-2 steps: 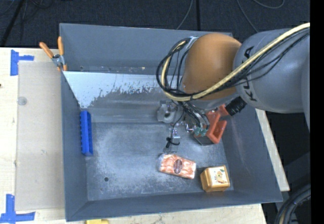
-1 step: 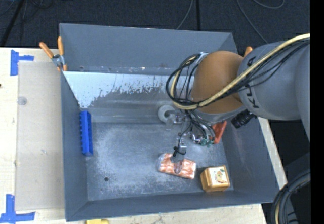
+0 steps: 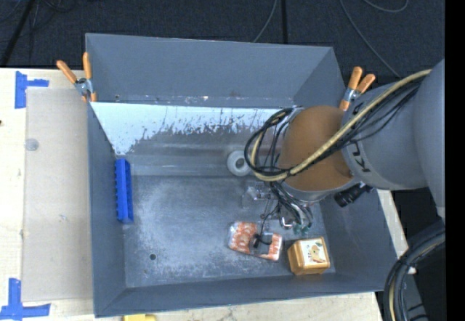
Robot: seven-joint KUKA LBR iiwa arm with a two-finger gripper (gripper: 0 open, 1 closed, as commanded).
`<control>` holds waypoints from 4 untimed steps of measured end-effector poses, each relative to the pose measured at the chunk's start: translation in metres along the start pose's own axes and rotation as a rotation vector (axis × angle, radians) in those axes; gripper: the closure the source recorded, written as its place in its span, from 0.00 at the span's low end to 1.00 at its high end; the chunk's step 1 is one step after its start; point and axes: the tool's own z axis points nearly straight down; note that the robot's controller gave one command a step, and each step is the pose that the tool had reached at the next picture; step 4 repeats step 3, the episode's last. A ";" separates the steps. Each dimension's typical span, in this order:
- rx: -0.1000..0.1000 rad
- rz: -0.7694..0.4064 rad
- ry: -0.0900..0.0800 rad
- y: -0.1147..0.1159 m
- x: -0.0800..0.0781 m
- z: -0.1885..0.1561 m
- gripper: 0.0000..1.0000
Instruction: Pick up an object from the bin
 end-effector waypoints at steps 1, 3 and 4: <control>-0.002 -0.524 -0.007 -0.061 0.000 0.006 1.00; -0.003 -0.516 -0.009 -0.043 -0.015 -0.137 1.00; -0.003 -0.516 -0.009 -0.043 -0.015 -0.137 1.00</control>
Offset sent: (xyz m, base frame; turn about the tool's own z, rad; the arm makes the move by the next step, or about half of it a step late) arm 0.0000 0.0000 0.0000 0.0000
